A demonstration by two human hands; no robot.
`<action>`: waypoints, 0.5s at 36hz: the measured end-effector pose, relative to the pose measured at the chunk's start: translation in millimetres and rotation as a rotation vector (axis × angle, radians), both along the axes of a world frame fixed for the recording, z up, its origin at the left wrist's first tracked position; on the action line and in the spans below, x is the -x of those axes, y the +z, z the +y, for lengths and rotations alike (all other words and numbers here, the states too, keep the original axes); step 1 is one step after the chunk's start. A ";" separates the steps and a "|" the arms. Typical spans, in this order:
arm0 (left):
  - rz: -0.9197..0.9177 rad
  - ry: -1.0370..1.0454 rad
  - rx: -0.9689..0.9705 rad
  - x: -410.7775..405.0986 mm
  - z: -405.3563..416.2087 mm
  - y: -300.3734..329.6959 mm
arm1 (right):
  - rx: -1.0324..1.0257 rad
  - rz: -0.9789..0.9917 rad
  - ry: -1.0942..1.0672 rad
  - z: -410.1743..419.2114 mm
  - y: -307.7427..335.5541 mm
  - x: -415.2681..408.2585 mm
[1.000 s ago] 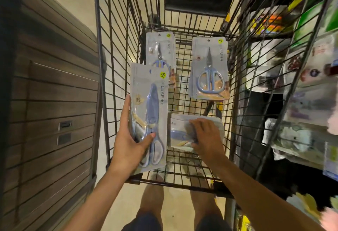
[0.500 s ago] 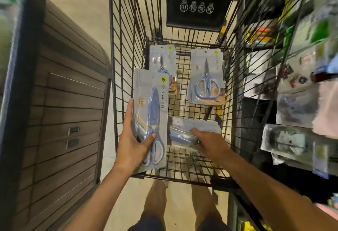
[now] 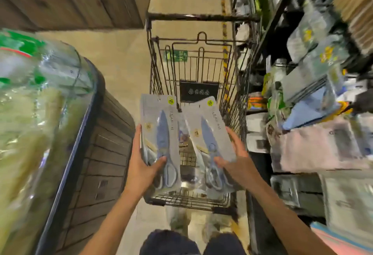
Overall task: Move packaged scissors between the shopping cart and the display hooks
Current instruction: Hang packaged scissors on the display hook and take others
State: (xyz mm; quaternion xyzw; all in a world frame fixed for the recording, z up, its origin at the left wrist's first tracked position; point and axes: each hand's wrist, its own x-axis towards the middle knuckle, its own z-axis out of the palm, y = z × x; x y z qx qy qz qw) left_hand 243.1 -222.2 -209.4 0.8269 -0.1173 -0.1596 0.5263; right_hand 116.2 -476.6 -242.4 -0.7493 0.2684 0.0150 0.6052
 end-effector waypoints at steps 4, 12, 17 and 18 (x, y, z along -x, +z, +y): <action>-0.073 -0.042 0.044 -0.8 -5.1 33.5 | 0.021 -0.112 -0.055 -1.3 39.8 16.9; -0.184 -0.201 0.156 -10.5 -13.8 75.2 | 0.041 -0.266 -0.213 14.1 96.3 33.1; -0.186 -0.309 0.181 -22.5 -8.0 91.9 | 0.134 -0.318 -0.339 45.1 116.9 41.0; -0.182 -0.335 0.184 -25.4 -6.9 94.1 | 0.134 -0.327 -0.371 52.7 119.8 44.0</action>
